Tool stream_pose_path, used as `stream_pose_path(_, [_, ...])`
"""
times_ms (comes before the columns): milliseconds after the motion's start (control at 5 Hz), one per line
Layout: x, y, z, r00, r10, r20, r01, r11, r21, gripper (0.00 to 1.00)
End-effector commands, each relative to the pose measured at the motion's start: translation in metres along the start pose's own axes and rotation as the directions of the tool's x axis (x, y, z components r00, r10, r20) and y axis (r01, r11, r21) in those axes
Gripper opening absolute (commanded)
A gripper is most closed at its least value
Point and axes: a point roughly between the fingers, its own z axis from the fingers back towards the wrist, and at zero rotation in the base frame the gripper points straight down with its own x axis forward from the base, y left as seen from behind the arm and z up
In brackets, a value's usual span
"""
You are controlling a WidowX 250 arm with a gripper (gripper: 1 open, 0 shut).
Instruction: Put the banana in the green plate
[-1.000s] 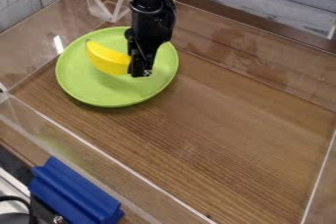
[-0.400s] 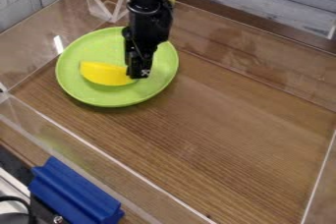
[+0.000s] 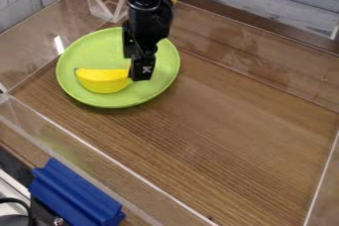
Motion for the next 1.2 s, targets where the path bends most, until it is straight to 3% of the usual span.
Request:
stream_pose_path(0, [0.003, 0.013, 0.025, 0.998, 0.032, 0.048, -0.035, 0.997, 0.062, 1.0])
stream_pose_path(1000, [0.008, 0.017, 0.061, 0.989, 0.117, 0.086, -0.125, 0.987, 0.103, 1.0])
